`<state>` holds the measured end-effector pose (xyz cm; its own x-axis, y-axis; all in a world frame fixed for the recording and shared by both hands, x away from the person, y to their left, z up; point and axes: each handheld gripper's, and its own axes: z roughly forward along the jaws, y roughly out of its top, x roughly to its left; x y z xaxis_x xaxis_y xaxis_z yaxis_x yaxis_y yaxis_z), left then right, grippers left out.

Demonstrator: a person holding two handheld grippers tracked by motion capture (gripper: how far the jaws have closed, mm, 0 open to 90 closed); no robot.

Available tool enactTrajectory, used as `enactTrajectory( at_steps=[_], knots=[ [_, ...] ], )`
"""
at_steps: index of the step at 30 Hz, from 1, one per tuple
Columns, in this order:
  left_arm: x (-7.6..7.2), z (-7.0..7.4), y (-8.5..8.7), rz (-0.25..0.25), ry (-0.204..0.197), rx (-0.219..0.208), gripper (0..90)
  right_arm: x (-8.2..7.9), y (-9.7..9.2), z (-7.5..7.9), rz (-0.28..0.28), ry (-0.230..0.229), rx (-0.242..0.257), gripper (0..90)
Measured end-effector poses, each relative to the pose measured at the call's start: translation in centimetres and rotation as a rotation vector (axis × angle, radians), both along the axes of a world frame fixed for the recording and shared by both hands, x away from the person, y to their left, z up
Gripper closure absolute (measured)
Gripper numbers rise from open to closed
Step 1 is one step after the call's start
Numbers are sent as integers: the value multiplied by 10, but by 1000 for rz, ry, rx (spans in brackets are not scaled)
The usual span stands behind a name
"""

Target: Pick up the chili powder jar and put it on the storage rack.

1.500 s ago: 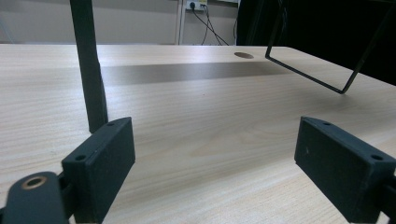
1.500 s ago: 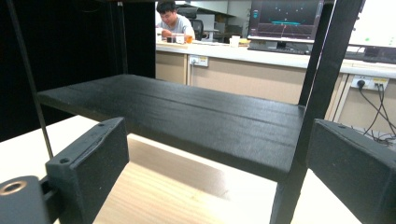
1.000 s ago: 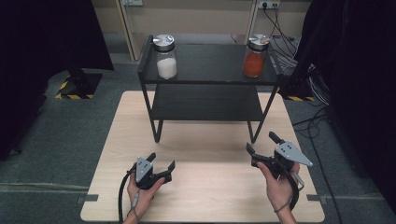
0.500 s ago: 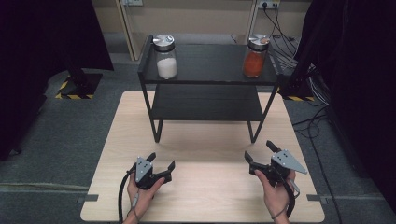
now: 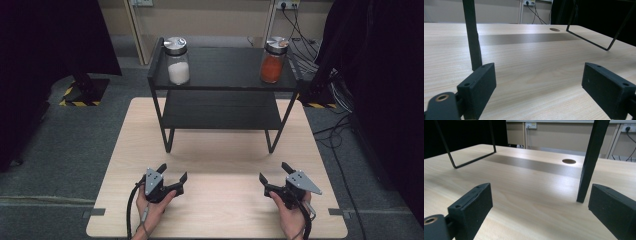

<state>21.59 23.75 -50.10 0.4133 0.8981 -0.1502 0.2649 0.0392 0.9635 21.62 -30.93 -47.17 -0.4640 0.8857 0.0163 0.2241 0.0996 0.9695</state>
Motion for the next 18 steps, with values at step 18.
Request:
enactTrajectory(
  at_steps=[18],
  knots=[
    [1,0,3,-9,4,-13,108,-4,-3,-9,-4,11,13,47]
  ],
)
